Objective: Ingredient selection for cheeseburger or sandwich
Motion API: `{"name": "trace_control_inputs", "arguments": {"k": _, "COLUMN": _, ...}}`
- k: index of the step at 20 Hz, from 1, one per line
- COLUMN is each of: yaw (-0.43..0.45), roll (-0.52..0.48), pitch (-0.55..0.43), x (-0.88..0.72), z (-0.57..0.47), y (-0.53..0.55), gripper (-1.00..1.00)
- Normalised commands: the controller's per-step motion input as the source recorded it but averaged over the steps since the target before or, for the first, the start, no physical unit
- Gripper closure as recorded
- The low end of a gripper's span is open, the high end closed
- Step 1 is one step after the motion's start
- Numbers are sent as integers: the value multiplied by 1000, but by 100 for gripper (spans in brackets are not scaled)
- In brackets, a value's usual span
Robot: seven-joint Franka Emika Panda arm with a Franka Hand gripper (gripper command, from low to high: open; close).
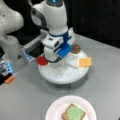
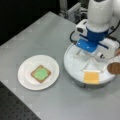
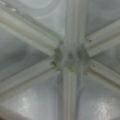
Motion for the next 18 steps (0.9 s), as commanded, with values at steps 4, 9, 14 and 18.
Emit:
{"name": "trace_control_inputs", "arguments": {"k": 4, "yaw": 12, "roll": -75, "pitch": -92, "x": 27, "z": -122, "y": 19, "gripper": -100}}
{"name": "trace_control_inputs", "arguments": {"k": 9, "yaw": 32, "roll": -87, "pitch": -101, "x": 0, "z": -127, "y": 10, "gripper": -100}}
{"name": "trace_control_inputs", "arguments": {"k": 14, "yaw": 43, "roll": -106, "pitch": -106, "x": -37, "z": -115, "y": 14, "gripper": -100}}
{"name": "trace_control_inputs", "arguments": {"k": 18, "yaw": 51, "roll": -124, "pitch": -115, "x": -67, "z": -119, "y": 28, "gripper": -100}}
